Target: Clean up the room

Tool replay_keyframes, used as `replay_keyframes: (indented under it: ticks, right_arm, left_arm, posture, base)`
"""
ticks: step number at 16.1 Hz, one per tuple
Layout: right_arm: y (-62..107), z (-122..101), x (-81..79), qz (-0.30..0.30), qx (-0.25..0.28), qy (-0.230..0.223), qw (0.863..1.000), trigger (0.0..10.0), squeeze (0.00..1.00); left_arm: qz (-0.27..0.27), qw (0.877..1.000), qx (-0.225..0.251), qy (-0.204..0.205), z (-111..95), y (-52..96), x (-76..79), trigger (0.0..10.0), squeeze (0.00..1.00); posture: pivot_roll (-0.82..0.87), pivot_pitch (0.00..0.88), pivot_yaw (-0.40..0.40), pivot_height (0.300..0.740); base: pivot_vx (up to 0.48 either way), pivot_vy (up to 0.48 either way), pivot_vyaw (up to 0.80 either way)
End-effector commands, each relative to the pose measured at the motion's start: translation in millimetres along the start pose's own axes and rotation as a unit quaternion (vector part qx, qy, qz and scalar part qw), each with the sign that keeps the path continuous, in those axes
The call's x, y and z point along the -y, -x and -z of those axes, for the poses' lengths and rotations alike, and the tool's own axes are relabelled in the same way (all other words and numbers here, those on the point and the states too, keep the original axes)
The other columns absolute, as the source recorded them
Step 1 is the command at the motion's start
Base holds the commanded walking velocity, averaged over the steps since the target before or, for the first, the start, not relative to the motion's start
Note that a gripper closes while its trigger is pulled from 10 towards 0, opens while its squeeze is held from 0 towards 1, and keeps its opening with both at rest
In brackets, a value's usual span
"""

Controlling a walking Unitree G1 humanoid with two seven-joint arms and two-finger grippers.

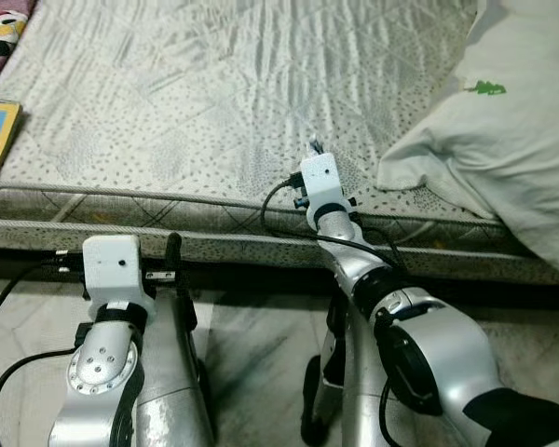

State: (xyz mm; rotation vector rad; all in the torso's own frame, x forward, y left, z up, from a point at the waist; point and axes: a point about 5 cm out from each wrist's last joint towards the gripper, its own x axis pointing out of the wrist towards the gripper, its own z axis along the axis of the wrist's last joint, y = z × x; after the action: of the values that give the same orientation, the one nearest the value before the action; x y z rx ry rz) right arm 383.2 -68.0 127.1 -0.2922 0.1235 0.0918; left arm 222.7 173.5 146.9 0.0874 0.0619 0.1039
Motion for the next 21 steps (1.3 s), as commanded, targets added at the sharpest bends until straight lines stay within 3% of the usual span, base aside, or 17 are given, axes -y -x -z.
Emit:
replay_keyframes:
  ticks: [1, 5, 9, 11, 15, 16, 18, 21]
  right_arm:
    - [-0.2, 5, 4.6, 0.006, -0.015, -0.011, 1.000, 0.0, 0.00]
    - [-2.2, 5, 21.0, 0.015, -0.004, -0.043, 0.999, 0.0, 0.00]
    - [3.1, 19, 53.4, 0.030, 0.024, -0.057, 0.998, 0.0, 0.00]
    - [8.9, 24, 65.1, 0.020, 0.053, -0.092, 0.994, 0.0, 0.00]
    - [40.8, 30, 75.9, -0.008, 0.124, -0.110, 0.986, 0.0, 0.00]
    - [62.7, 33, 76.5, -0.022, 0.145, -0.097, 0.984, 0.0, 0.00]
    - [94.4, 46, 76.8, -0.045, 0.145, -0.078, 0.985, 0.0, 0.00]
    - [127.6, 65, 73.0, -0.071, 0.102, -0.079, 0.989, 0.0, 0.00]
  left_arm:
    - [-0.002, 1.000, 0.000, -0.003, 2, -1.9, -2.0, 10.0, 0.00]
    - [0.006, 1.000, 0.019, -0.003, 2, -20.1, -1.8, 10.0, 0.00]
    - [0.020, 0.999, 0.034, 0.006, 5, -40.4, 2.7, 10.0, 0.00]
    - [0.031, 0.999, 0.042, 0.008, 7, -49.4, 8.1, 10.0, 0.00]
    - [0.044, 0.998, 0.044, -0.002, 15, -58.3, 14.0, 10.0, 0.00]
    - [0.047, 0.998, 0.046, -0.003, 18, -58.3, 14.0, 10.0, 0.00]
    - [0.041, 0.998, 0.045, -0.001, 21, -56.5, 9.8, 10.0, 0.00]
    - [0.029, 0.999, 0.042, 0.004, 28, -46.1, 6.8, 10.0, 0.00]
  posture:
    - [0.25, 0.126, -0.075, 0.509]
    - [0.21, 0.057, -0.054, 0.509]
    - [0.11, 0.000, -0.018, 0.509]
    - [0.07, 0.000, 0.000, 0.509]
    - [0.01, 0.000, 0.017, 0.509]
    - [0.01, 0.000, 0.011, 0.509]
    - [0.01, 0.000, -0.005, 0.509]
    - [0.01, 0.000, -0.010, 0.509]
  base:
    - [0.000, 0.000, 0.00]
    - [0.000, 0.000, 0.00]
    - [0.000, 0.000, 0.00]
    - [0.000, 0.000, 0.00]
    - [0.000, 0.000, 0.00]
    - [0.000, 0.000, 0.00]
    - [0.000, 0.000, 0.00]
    - [0.000, 0.000, 0.00]
